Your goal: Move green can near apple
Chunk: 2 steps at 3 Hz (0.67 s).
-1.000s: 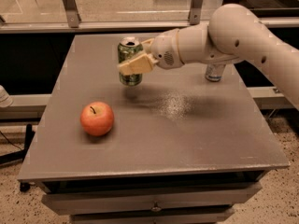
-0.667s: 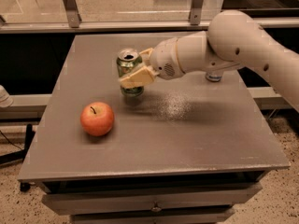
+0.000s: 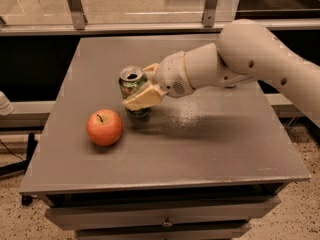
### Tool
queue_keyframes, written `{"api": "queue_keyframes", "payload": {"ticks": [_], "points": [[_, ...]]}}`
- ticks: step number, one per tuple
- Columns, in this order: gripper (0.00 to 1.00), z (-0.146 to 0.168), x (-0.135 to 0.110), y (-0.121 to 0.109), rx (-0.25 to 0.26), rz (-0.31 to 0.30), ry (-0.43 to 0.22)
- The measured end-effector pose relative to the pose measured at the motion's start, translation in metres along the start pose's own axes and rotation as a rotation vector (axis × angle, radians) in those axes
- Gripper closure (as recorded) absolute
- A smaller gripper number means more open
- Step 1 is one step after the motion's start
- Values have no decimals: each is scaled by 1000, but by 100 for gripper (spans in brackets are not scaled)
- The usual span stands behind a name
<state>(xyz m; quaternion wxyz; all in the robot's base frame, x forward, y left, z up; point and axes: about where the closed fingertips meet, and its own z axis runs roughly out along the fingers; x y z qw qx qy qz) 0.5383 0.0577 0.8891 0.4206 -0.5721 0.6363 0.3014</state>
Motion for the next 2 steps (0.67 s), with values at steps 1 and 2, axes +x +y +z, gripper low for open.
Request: {"api": "queue_keyframes", "payload": {"ticks": [1, 2], "points": [[82, 0, -3, 10, -29, -13, -1], [58, 1, -2, 17, -62, -26, -1]]}}
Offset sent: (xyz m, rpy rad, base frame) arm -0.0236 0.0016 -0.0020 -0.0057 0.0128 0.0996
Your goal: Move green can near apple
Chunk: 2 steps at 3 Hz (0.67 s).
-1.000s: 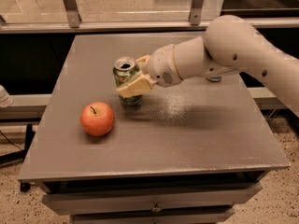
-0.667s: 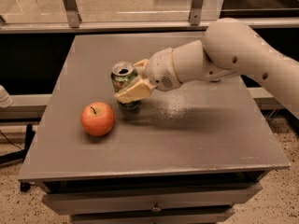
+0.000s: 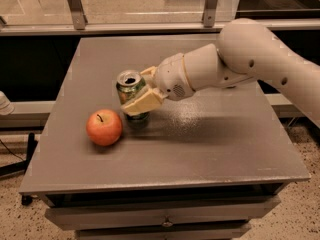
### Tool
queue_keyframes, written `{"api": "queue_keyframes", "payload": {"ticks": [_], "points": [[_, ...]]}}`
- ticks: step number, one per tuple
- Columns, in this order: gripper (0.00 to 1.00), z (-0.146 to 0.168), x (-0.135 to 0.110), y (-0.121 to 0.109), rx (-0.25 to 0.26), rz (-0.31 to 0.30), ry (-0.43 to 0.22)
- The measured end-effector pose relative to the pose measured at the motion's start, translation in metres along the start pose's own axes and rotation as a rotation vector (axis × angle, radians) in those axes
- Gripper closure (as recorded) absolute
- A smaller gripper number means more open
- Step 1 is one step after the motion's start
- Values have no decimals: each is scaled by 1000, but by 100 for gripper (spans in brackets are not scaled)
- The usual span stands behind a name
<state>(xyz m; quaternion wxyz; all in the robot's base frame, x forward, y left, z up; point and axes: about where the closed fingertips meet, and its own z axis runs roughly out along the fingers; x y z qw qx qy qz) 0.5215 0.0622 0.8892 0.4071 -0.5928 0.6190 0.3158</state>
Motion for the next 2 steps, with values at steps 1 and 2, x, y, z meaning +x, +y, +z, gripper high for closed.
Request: {"api": "queue_keyframes", "payload": {"ticks": [1, 2], "points": [[35, 2, 1, 6, -29, -8, -3], [13, 3, 2, 11, -56, -21, -10]]}}
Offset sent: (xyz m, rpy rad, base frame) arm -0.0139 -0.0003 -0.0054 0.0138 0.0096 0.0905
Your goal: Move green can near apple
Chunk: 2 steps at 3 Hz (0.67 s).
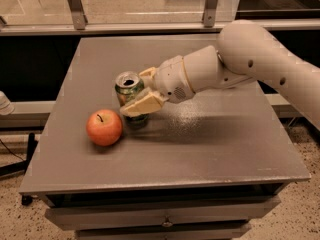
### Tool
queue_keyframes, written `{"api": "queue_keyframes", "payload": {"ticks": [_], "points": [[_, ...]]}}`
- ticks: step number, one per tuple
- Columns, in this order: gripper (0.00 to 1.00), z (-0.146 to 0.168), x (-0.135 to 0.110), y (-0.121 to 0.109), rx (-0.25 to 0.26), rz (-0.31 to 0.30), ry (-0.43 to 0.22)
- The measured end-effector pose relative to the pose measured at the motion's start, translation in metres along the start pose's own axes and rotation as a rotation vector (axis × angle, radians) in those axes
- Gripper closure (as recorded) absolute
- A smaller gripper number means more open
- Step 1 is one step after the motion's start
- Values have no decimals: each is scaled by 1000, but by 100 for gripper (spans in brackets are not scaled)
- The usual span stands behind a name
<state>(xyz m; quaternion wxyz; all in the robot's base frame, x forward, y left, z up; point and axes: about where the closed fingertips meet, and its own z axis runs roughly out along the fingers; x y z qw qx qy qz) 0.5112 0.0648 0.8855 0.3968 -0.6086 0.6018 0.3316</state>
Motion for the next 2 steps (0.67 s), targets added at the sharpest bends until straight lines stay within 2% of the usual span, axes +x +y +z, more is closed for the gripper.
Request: {"api": "queue_keyframes", "payload": {"ticks": [1, 2], "points": [[0, 1, 0, 5, -26, -18, -10], [0, -3, 3, 7, -36, -26, -3]]}}
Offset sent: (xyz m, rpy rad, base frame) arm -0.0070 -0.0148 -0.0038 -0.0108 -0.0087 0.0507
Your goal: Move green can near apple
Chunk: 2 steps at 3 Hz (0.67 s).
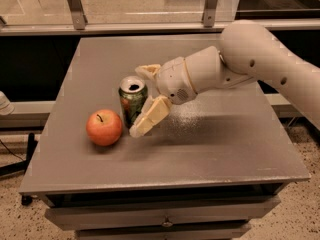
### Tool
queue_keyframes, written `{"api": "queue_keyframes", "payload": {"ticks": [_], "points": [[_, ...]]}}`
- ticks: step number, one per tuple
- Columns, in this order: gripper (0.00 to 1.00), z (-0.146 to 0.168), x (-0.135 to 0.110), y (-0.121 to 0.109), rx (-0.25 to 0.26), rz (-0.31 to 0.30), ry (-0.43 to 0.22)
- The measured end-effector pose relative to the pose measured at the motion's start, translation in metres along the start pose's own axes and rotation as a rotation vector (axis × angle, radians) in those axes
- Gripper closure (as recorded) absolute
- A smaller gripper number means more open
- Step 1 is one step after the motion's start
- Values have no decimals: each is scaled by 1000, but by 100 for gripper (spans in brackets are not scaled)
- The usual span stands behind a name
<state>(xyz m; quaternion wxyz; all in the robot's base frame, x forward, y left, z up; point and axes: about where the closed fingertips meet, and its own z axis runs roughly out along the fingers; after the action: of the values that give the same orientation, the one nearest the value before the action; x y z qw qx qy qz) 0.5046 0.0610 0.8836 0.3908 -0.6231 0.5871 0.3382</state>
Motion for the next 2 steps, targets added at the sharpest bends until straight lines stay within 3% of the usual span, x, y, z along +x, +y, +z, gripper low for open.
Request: {"api": "queue_keyframes", "payload": {"ticks": [1, 2], "points": [[0, -21, 19, -8, 66, 42, 7], [0, -59, 49, -20, 184, 112, 8]]}}
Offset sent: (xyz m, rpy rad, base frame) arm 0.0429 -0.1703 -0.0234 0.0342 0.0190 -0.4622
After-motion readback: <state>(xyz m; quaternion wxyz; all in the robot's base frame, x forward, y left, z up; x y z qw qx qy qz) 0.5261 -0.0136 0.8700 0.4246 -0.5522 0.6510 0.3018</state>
